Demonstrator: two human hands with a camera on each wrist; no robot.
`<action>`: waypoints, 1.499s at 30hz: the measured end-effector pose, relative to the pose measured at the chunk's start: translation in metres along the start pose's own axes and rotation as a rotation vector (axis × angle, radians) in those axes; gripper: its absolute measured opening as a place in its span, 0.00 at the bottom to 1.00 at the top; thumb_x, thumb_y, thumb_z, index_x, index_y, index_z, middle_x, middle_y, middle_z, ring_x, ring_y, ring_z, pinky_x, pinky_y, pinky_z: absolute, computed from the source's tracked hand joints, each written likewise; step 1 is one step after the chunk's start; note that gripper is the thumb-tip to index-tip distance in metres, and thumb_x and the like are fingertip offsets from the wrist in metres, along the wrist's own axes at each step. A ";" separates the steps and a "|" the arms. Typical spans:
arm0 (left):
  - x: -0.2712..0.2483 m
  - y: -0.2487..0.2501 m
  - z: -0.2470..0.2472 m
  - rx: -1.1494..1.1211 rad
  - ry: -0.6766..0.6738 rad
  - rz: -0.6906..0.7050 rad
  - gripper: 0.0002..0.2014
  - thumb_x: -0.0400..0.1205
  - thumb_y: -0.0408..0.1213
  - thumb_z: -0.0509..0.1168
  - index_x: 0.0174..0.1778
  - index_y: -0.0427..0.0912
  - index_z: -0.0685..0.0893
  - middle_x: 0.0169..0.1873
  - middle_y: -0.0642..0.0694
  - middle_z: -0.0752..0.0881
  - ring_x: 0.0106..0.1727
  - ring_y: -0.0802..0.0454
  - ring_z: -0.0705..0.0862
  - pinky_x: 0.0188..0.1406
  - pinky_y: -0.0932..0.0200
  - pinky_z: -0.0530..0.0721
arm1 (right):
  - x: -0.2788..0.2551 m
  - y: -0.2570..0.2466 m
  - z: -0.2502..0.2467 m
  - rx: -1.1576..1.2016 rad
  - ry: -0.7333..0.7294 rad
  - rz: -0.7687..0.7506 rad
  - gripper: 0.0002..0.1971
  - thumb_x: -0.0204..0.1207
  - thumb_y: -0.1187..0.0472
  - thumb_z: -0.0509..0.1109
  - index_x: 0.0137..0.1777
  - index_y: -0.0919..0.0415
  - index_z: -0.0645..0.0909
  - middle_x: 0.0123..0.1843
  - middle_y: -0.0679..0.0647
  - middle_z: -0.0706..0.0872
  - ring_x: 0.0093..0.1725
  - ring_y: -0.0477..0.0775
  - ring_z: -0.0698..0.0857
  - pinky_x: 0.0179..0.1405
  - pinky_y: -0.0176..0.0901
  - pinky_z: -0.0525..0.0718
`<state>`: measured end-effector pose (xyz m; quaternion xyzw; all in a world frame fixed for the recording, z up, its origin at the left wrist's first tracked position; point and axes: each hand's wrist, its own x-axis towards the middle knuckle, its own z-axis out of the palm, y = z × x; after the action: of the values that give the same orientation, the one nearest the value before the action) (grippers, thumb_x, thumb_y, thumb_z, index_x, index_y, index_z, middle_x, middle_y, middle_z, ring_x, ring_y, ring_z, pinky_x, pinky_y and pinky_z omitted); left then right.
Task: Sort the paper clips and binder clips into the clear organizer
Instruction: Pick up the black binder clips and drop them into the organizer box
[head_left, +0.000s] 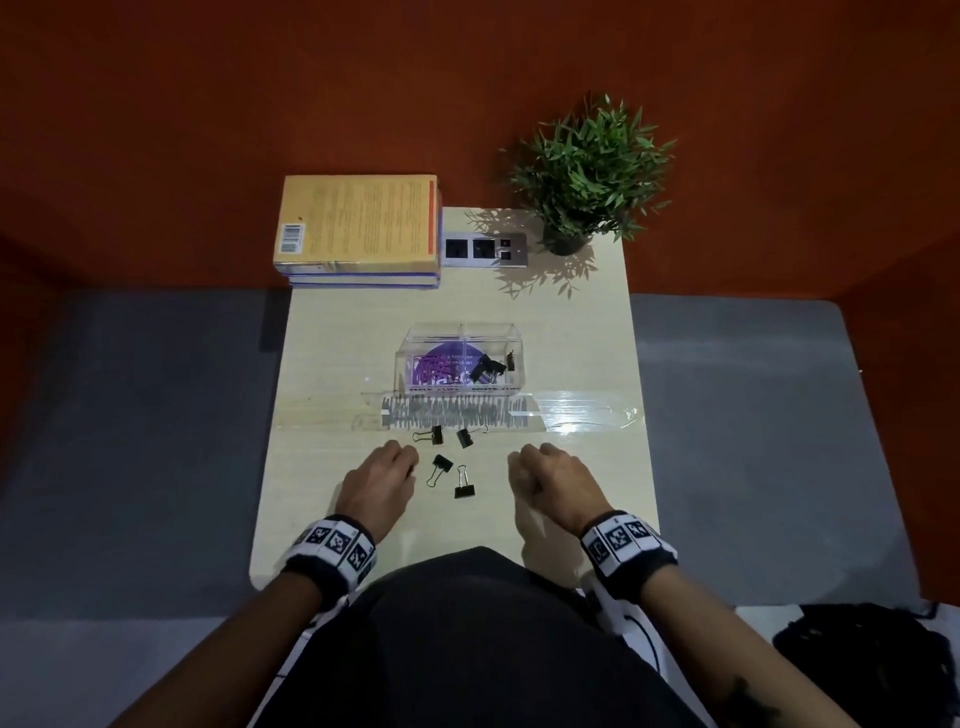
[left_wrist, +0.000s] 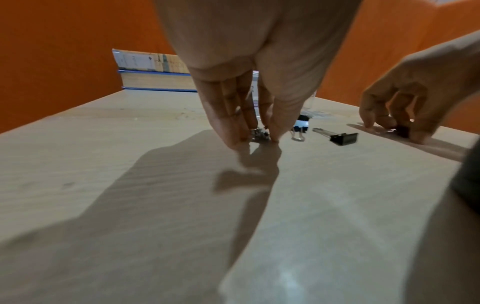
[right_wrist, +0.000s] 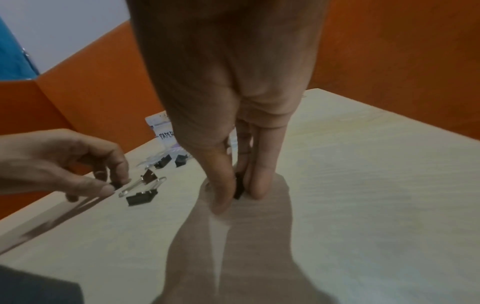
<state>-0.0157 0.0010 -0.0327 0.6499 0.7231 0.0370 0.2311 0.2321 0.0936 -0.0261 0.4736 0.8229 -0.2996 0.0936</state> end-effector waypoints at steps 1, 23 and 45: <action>0.004 0.001 -0.002 0.006 0.024 0.003 0.13 0.72 0.26 0.72 0.48 0.41 0.79 0.42 0.43 0.82 0.39 0.43 0.81 0.20 0.57 0.72 | 0.005 -0.005 0.000 -0.015 0.013 -0.029 0.11 0.73 0.65 0.71 0.52 0.63 0.74 0.44 0.62 0.82 0.37 0.68 0.83 0.31 0.46 0.68; 0.046 0.042 -0.013 -0.008 -0.046 -0.146 0.14 0.72 0.24 0.68 0.51 0.42 0.80 0.45 0.40 0.81 0.33 0.37 0.83 0.29 0.49 0.82 | 0.056 -0.065 -0.006 -0.036 0.078 -0.082 0.09 0.73 0.71 0.71 0.53 0.70 0.83 0.54 0.65 0.82 0.43 0.67 0.86 0.40 0.50 0.82; 0.082 0.075 -0.060 -0.188 0.263 0.020 0.12 0.78 0.32 0.68 0.56 0.49 0.84 0.51 0.47 0.86 0.42 0.45 0.85 0.37 0.50 0.87 | 0.066 -0.035 -0.104 0.335 0.423 0.034 0.12 0.67 0.60 0.81 0.49 0.62 0.89 0.44 0.57 0.90 0.39 0.55 0.88 0.38 0.42 0.85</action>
<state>0.0262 0.1058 0.0238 0.6222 0.7338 0.1918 0.1939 0.1811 0.1893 0.0428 0.5484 0.7550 -0.3244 -0.1550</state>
